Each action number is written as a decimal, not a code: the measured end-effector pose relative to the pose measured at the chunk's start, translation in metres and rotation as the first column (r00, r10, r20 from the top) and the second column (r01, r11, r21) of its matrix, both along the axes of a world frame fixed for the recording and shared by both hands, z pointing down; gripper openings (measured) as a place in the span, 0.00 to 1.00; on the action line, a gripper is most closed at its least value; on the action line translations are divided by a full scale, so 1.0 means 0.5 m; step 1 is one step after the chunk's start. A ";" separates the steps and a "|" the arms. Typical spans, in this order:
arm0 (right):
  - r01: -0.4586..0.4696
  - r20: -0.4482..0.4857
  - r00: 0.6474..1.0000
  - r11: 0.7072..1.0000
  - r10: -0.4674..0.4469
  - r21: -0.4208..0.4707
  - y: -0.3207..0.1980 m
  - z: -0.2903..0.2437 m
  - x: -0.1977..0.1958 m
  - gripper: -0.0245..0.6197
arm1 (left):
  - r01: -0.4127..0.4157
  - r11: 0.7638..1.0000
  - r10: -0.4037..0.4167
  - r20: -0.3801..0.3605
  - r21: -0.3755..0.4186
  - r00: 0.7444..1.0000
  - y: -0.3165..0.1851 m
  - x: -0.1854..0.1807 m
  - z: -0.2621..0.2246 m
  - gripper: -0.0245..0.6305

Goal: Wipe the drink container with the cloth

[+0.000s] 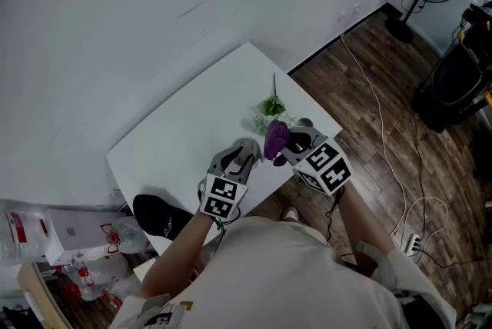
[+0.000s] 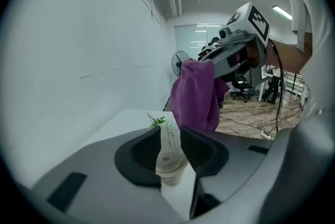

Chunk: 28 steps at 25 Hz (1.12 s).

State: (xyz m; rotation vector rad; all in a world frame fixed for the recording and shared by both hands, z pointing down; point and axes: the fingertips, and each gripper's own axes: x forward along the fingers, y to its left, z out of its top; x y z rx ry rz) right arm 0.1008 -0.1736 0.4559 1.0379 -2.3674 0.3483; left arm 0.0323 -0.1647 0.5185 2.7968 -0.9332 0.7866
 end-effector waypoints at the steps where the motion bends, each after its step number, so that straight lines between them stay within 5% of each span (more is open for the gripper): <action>1: -0.018 0.013 1.000 0.999 0.017 0.032 -0.001 -0.030 0.007 0.18 | 0.019 1.000 -0.019 -0.021 0.013 1.000 -0.002 -0.008 -0.018 0.23; 9: -0.134 0.136 0.986 0.955 0.101 0.265 0.021 -0.246 0.034 0.18 | 0.139 0.982 -0.114 -0.190 0.127 0.975 -0.039 -0.083 -0.224 0.17; 17: -0.169 0.201 0.976 0.866 0.081 0.471 0.071 -0.435 0.026 0.17 | 0.103 0.935 -0.020 -0.239 0.341 0.971 -0.001 -0.113 -0.460 0.15; 20: -0.180 0.237 0.969 0.845 0.066 0.504 0.094 -0.481 0.017 0.17 | 0.112 0.927 -0.005 -0.285 0.359 0.958 0.022 -0.112 -0.519 0.13; 28: -0.135 0.215 0.976 0.828 0.018 0.544 0.138 -0.529 -0.019 0.17 | 0.084 0.905 0.014 -0.226 0.416 0.974 0.065 -0.145 -0.535 0.10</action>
